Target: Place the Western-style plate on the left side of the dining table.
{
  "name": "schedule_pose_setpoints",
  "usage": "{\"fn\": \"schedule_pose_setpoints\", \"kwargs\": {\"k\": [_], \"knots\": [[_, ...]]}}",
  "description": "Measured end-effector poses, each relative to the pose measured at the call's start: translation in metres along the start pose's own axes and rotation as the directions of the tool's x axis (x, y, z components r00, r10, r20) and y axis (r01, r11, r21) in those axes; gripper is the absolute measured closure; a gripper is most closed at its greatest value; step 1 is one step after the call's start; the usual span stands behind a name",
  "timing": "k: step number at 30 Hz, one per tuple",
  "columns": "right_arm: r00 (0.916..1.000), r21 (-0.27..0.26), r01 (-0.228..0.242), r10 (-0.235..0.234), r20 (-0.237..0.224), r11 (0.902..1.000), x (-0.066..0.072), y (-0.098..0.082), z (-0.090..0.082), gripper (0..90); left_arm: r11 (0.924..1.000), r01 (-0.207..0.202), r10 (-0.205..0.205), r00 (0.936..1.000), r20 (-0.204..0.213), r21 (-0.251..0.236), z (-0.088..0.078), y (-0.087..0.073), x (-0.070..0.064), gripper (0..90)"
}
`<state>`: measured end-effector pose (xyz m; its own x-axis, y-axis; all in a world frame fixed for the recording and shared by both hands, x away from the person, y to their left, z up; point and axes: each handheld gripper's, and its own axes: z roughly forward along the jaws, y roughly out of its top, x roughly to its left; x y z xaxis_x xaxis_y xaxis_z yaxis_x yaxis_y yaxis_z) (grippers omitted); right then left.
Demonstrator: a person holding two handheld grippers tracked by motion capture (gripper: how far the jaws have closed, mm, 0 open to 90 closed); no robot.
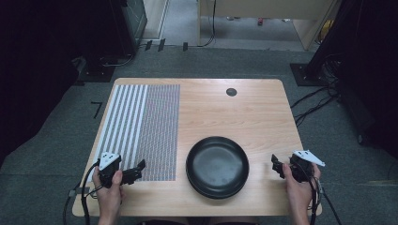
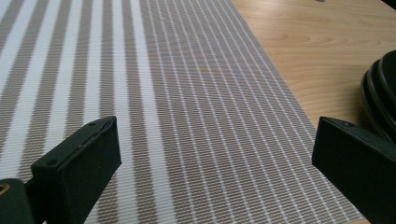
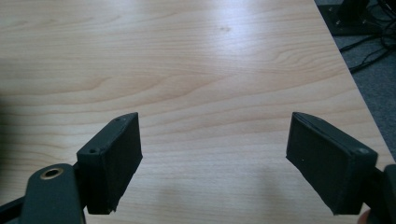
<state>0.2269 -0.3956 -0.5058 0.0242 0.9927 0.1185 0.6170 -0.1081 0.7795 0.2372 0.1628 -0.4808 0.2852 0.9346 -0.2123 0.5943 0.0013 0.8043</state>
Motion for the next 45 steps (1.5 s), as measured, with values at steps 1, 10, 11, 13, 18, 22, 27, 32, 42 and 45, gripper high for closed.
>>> {"fn": "schedule_pose_setpoints", "kwargs": {"k": [1, 10, 11, 13, 18, 22, 27, 32, 42, 45], "knots": [[1.0, -0.002, -0.002, 0.002, -0.006, 1.0, 0.001, 0.001, -0.001, 17.8, 1.0, -0.005, 0.005, 1.0, 0.005, 0.003, 0.001, 0.0, -0.002, 1.0], [0.999, -0.021, 0.008, -0.009, -0.044, 0.9998, 0.015, 0.006, -0.006, 18.4, 0.9994, -0.034, 0.033, 0.9987, 0.039, 0.011, 0.009, 0.001, -0.018, 1.1], [0.9988, -0.023, 0.01, -0.011, -0.048, 0.9997, 0.017, 0.007, -0.007, 18.7, 0.9993, -0.035, 0.035, 0.9986, 0.04, 0.012, 0.009, 0.001, -0.02, 1.0], [0.9983, -0.027, 0.009, -0.011, -0.057, 0.9996, 0.02, 0.008, -0.007, 19.2, 0.9993, -0.035, 0.035, 0.9982, 0.049, 0.013, 0.01, 0.002, -0.022, 1.1], [0.9965, -0.035, 0.01, -0.013, -0.082, 0.9993, 0.026, 0.01, -0.009, 19.5, 0.9993, -0.034, 0.032, 0.9965, 0.078, 0.017, 0.014, 0.003, -0.031, 1.1], [0.9951, -0.043, 0.007, -0.011, -0.098, 0.9991, 0.03, 0.011, -0.011, 19.8, 0.9989, -0.042, 0.04, 0.9947, 0.094, 0.02, 0.016, 0.004, -0.039, 1.1], [0.9933, -0.047, 0.011, -0.016, -0.115, 0.9988, 0.036, 0.012, -0.013, 20.0, 0.9978, -0.06, 0.057, 0.9932, 0.101, 0.028, 0.02, 0.004, -0.049, 1.1], [0.9912, -0.055, 0.021, -0.028, -0.129, 0.9983, 0.043, 0.014, -0.016, 20.2, 0.9971, -0.069, 0.065, 0.9913, 0.115, 0.031, 0.022, 0.004, -0.056, 1.1], [0.9857, -0.058, 0.039, -0.048, -0.162, 0.9975, 0.056, 0.014, -0.018, 21.6, 0.9963, -0.08, 0.075, 0.9863, 0.147, 0.03, 0.025, 0.003, -0.068, 1.1], [0.9848, -0.066, 0.043, -0.054, -0.165, 0.9969, 0.059, 0.014, -0.018, 24.2, 0.9966, -0.077, 0.072, 0.9851, 0.156, 0.027, 0.026, 0.003, -0.07, 1.1]]}}
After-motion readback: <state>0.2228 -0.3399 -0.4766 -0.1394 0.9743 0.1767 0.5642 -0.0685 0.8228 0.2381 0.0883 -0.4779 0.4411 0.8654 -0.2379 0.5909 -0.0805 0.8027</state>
